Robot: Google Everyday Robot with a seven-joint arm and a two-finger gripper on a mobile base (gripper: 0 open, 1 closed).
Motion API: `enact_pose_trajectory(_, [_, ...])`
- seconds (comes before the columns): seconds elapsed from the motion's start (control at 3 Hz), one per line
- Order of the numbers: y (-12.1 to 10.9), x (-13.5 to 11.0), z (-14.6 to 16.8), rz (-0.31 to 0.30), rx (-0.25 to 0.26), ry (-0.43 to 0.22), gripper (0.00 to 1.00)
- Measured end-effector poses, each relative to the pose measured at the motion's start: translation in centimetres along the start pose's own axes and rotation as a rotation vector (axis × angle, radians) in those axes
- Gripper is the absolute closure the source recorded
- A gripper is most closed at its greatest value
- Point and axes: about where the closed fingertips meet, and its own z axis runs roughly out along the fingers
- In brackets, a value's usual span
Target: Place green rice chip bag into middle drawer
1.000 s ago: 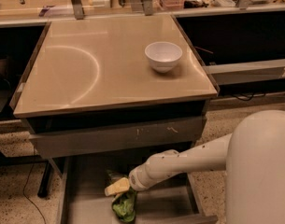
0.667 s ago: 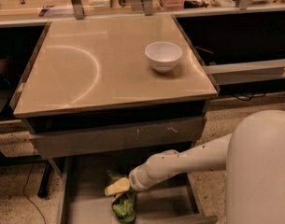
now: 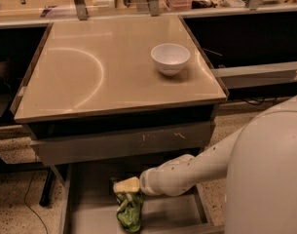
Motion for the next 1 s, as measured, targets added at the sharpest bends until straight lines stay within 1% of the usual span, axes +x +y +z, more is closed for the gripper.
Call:
enact_pose_trajectory(0.33, [-1.3, -2.4, -5.0, 0.162, 0.066, -0.140, 0.00])
enact_pose_trajectory(0.67, [-2.3, -2.3, -7.4, 0.216, 0.106, -0.175, 0.00])
enact_pose_trajectory(1.0, [-2.3, -2.3, -7.4, 0.216, 0.106, -0.175, 0.00])
